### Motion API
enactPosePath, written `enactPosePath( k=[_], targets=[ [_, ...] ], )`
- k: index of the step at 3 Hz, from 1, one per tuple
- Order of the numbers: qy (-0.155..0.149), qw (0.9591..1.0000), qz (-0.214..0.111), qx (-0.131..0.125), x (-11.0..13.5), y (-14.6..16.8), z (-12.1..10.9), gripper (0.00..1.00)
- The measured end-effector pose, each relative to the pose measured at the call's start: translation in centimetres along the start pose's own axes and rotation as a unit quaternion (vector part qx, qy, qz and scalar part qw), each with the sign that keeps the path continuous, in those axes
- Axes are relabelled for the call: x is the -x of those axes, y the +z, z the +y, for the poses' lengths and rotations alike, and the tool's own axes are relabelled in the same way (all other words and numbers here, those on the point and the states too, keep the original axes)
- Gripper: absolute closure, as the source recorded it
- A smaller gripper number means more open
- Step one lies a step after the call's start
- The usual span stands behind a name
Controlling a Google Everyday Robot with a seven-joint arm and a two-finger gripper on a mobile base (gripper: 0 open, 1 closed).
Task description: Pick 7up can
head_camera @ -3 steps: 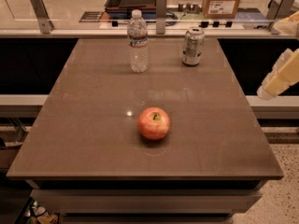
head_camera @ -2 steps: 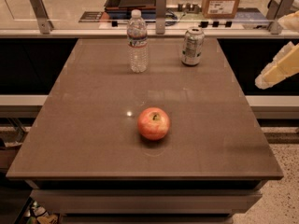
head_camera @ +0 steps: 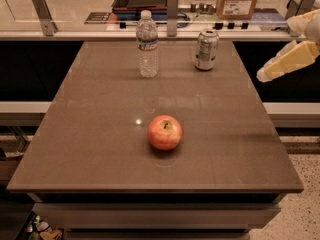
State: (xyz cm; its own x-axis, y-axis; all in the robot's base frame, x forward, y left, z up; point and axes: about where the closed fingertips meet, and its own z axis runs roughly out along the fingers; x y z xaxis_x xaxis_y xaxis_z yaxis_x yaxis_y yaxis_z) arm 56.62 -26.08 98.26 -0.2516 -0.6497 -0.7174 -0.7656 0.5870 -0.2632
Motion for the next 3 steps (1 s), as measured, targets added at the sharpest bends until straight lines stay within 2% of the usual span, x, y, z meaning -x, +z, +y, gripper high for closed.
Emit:
enactPosePath(
  k=[1, 2, 3],
  targets=[
    [0.033, 0.999, -0.029, -0.011, -0.6, 2.4, -1.3, 0.0],
    [0.059, 0.9955, -0.066, -0.032, -0.7, 4.6, -2.3, 0.0],
    [0.058, 0.9957, -0.065, -0.03, -0.6, 4.9, -2.2, 0.0]
  ],
)
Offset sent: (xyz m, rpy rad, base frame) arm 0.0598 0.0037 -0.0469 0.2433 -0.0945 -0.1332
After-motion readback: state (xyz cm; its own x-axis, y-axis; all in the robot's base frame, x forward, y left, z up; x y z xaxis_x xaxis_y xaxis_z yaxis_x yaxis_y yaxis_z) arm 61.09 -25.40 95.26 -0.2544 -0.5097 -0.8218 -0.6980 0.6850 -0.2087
